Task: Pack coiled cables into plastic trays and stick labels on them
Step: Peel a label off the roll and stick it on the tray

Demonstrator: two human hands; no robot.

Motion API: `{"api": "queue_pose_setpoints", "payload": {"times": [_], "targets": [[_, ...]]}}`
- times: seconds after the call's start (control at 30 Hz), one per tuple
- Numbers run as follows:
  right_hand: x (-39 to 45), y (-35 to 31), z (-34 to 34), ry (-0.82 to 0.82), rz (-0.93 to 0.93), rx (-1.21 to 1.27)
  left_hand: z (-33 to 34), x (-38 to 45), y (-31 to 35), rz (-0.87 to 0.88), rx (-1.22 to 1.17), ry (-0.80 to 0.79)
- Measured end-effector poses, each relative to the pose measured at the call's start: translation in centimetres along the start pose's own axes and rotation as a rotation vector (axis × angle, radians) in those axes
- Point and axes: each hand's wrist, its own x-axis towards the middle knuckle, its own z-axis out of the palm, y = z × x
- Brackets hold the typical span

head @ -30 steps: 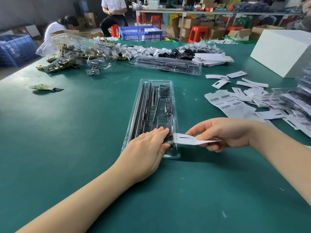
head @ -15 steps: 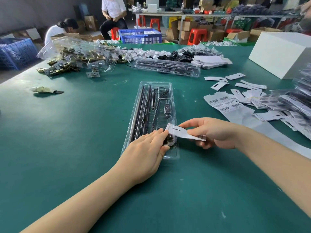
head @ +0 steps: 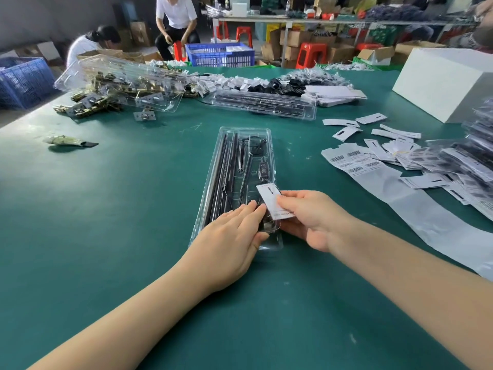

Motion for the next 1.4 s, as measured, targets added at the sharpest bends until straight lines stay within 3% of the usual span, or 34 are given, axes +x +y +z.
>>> {"api": "queue_pose_setpoints", "payload": {"times": [0.17,0.5,0.67,0.97,1.07,1.17,1.23,1.4], "targets": [[-0.8,-1.3,-1.4,-0.209,0.132,0.119,0.1,0.1,-0.1,0.027,0.033,0.015],[-1.0,-1.2,-0.7,-0.223,0.202,0.228,0.0,0.0,0.0,0.020,0.026,0.010],[-1.5,-0.1,-0.4,-0.170,0.135,0.321,0.1,0.0,0.0,0.043,0.040,-0.005],[-1.8,-0.2,-0.9,-0.231,0.107,0.194,-0.4,0.1,0.0,0.076,0.042,-0.021],[-2.0,-0.1,-1.3,-0.183,-0.020,-0.145,-0.5,0.0,-0.1,0.055,0.024,-0.059],[-1.8,0.4,-1.9,0.092,-0.395,-0.678,-0.5,-0.3,-0.6,0.086,0.077,-0.157],[-1.6,0.8,-2.2,0.223,-0.534,-0.884,-0.5,-0.2,-0.6,0.120,0.165,-0.149],[-1.2,2.4,-0.9,0.262,-0.392,-1.145,0.7,-0.2,-0.1,0.208,0.301,0.073]]}}
